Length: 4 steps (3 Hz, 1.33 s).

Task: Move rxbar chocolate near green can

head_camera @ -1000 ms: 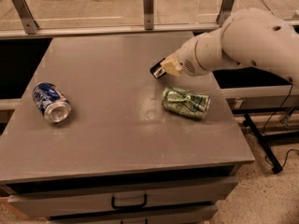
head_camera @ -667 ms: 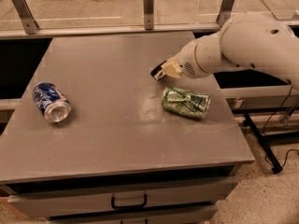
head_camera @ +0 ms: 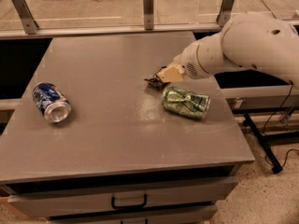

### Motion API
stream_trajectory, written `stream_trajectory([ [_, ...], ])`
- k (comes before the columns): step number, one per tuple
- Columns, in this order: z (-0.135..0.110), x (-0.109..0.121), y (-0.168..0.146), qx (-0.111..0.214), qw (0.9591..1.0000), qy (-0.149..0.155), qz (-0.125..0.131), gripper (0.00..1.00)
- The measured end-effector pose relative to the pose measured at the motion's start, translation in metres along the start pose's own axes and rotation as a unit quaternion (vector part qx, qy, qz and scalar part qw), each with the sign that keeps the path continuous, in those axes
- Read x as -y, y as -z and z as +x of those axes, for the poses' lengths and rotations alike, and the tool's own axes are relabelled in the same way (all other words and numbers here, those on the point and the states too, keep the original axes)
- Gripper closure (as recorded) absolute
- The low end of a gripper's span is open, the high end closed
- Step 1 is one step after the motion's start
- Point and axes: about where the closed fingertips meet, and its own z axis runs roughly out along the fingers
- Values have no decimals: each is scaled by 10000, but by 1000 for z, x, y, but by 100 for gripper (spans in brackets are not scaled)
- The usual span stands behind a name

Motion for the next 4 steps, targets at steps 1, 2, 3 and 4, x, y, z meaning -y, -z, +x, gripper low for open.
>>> stream_trajectory([
  [1,-2,6,1,-12,10000,44,38,0],
  [2,-10,17,3,18,9999,109,108,0],
  [3,-38,55,24,513,9980,93,363,0],
  [4,-72,101,56,1176,9915,211,505,0],
])
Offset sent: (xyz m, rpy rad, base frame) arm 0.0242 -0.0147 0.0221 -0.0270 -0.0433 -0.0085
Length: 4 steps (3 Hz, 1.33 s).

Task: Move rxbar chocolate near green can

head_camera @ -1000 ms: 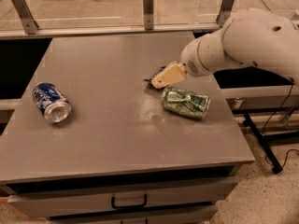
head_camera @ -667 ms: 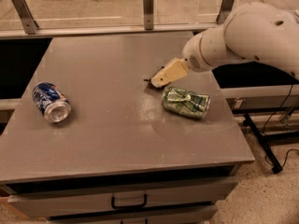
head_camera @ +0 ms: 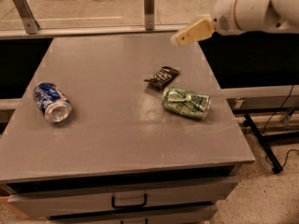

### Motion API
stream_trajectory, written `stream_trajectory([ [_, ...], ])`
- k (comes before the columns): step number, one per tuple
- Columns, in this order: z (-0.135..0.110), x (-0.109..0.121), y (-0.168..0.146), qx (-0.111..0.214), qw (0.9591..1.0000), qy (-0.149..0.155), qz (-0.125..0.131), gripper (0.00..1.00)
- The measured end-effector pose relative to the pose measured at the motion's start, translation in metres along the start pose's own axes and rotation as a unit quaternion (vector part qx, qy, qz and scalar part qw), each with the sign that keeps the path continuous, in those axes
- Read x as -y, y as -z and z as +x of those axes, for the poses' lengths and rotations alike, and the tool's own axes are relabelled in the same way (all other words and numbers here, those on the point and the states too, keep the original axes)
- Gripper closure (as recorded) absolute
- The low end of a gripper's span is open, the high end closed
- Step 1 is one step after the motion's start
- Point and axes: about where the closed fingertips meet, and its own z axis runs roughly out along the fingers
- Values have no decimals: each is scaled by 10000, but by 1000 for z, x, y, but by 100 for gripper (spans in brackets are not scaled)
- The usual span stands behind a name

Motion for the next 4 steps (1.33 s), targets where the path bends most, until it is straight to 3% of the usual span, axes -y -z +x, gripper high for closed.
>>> stream_trajectory([
  [1,-35,23,9,602,9972,378,-243,0],
  [2,-79,28,15,1057,9850,1240,-567,0],
  [3,-107,42,39,1291,9751,1763,-380,0],
  [4,-107,42,38,1295,9751,1762,-375,0],
])
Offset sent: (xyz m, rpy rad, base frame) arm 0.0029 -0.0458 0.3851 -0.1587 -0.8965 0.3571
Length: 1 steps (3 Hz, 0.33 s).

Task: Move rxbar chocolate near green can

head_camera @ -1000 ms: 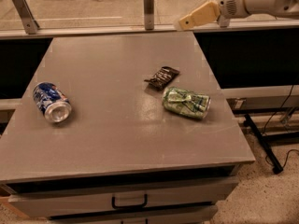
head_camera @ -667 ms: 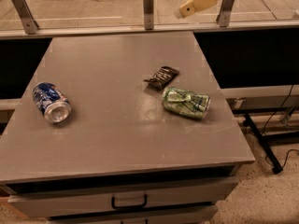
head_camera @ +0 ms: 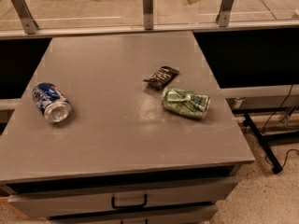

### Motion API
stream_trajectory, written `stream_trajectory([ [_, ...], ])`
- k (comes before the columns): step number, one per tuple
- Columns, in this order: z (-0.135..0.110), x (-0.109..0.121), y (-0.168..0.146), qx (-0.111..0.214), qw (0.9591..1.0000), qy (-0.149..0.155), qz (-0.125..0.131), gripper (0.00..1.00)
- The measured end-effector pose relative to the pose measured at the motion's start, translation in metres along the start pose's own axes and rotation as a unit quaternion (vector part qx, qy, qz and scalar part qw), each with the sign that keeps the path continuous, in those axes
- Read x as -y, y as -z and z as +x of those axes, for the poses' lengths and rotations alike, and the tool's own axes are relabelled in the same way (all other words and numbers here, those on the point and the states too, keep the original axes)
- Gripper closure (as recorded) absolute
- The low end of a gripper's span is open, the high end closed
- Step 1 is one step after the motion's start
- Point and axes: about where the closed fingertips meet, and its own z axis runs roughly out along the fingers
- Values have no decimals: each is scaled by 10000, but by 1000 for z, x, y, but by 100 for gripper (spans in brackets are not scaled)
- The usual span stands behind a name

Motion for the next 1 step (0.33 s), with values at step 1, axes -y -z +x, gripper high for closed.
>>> stream_trajectory([
  [1,-1,14,7,23,9997,45,229,0],
])
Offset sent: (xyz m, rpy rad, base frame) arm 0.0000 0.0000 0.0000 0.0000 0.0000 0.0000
